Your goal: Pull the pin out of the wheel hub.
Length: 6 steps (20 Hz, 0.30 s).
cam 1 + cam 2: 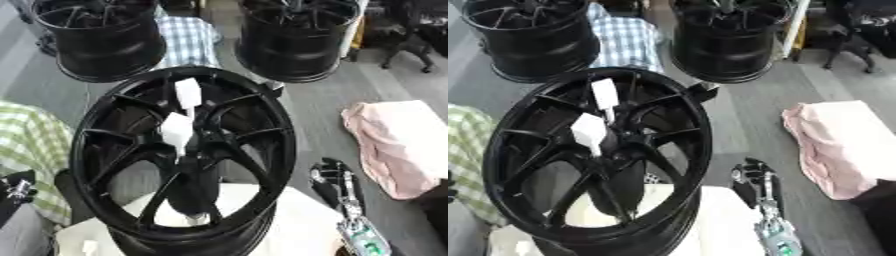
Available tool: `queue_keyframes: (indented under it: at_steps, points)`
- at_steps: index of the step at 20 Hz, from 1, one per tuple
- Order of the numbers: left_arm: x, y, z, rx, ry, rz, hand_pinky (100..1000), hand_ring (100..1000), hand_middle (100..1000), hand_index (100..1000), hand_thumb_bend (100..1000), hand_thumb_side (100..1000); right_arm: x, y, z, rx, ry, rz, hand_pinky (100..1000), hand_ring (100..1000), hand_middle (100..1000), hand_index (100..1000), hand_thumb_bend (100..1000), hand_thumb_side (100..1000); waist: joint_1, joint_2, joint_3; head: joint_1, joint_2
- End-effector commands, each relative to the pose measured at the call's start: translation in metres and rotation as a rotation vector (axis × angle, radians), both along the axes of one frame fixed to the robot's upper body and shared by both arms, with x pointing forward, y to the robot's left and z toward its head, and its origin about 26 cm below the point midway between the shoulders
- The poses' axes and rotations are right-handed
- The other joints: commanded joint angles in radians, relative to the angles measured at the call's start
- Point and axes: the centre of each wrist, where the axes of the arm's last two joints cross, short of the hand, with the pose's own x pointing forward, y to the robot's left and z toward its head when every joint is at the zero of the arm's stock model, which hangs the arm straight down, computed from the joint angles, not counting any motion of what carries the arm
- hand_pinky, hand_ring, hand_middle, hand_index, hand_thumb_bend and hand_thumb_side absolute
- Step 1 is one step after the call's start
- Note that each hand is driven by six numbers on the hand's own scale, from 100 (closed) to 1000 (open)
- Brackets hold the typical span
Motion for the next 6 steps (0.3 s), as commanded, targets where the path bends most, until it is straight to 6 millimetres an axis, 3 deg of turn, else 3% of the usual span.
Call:
queue_keyframes:
  at_steps: [1,6]
  points:
    - [0.0030,0.0021,0.0045,-0.025,-0.024,0.026,692,628,620,778,308,622,0.0066,0.0001,0.0085,0.001,-0.032,0.004,732,687,642,775,100,335,0.001,-0.006,0.001,-0.001,-0.004]
    - [0.0035,0.0026,0.0013,-0.036,0.005,-0.001,693,627,619,778,311,612,0.0061,-0.0001,0.0084,-0.002,-0.032,0.003,732,688,642,775,100,337,0.003,-0.008,0.006,0.000,-0.003]
